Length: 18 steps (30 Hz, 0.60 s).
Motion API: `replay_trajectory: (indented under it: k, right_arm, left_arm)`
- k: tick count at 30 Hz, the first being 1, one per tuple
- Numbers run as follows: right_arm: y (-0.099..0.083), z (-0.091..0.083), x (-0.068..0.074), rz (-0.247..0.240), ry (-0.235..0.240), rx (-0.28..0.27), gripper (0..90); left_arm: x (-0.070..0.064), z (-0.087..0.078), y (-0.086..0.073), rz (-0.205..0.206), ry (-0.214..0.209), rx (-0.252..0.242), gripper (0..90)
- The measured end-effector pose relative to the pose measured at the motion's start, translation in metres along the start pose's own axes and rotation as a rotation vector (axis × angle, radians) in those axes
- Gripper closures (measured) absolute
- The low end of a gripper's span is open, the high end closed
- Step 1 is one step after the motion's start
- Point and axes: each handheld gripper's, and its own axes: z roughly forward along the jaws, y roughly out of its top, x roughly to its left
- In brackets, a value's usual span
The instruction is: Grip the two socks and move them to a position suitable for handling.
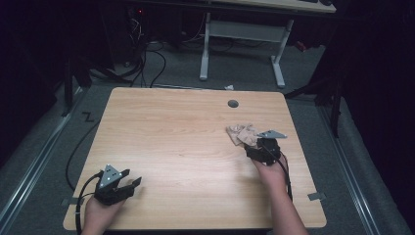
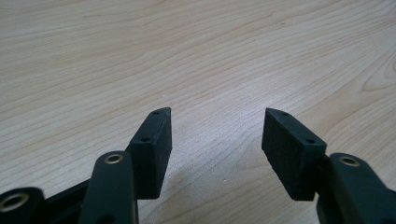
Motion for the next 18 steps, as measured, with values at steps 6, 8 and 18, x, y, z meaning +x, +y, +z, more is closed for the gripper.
replay_trajectory:
  k: [6, 8, 18]
  right_arm:
    - [0.01, 0.01, -0.014, 0.027, -0.013, 0.017, 43.9]
    - [0.012, 0.014, -0.017, 0.026, -0.019, 0.028, 45.4]
    - [0.023, 0.029, -0.033, 0.092, -0.023, 0.044, 52.5]
  left_arm:
    - [0.0, 0.001, 0.0, 0.002, -0.005, 0.005, 43.3]
    - [0.001, 0.001, 0.0, 0.003, -0.005, 0.003, 43.2]
    - [0.001, 0.002, 0.0, 0.006, -0.012, 0.013, 43.3]
